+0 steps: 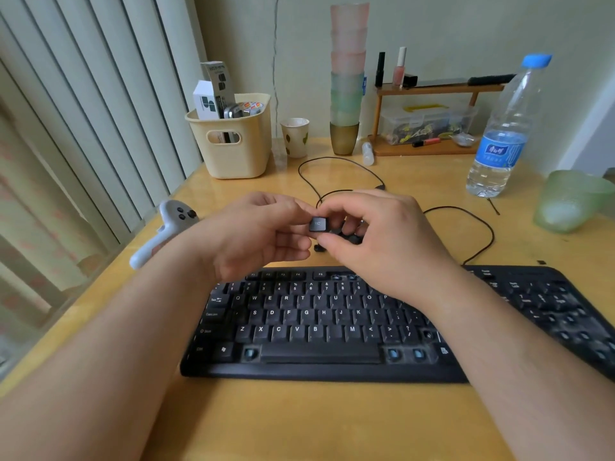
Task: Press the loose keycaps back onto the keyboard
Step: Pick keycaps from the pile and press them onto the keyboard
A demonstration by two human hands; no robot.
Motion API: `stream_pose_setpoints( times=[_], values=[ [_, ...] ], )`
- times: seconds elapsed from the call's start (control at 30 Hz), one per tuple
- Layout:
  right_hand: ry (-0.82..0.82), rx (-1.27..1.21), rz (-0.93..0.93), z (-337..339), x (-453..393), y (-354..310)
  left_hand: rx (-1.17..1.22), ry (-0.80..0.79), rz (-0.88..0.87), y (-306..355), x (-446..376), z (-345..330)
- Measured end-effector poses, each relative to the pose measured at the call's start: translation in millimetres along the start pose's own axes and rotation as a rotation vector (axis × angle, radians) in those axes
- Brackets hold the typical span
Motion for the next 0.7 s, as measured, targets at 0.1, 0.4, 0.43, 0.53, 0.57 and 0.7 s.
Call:
stream_pose_setpoints(
  times=[0.1,0.4,0.43,0.53,0.57,0.7],
  values=[
    [0.011,-0.003,0.023,0.5,0.6,-3.5,-0.003,-0.024,-0.010,1.0,4.0,0.1],
    [0.013,-0.034,0.001,1.1,1.9,-5.7,-0.034,-0.074,-0.029,-0.7,5.8,-0.6],
    [0.020,-0.049,-0.015,1.8,1.9,-4.7,-0.039,-0.082,-0.037,-0.7,5.3,-1.4],
    [0.049,-0.062,-0.028,4.7,1.8,-4.9,-0.059,-0.121,-0.069,0.5,6.6,-4.4],
    [0.057,-0.059,-0.022,5.2,1.9,-6.0,-0.061,-0.134,-0.077,0.4,7.2,-4.6],
    [0.069,-0.012,0.015,6.0,2.2,-10.9,-0.050,-0.178,-0.070,-2.0,9.0,-3.1]
  ],
)
Point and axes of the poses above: each hand's wrist, its own x-axis away from the middle knuckle, its own z-axis out of the back of the hand, y = z × x, the point moved 6 cm from there along -x, towards the middle knuckle, and after that the axes turned 2 degrees about -x, right-handed, at the moved point
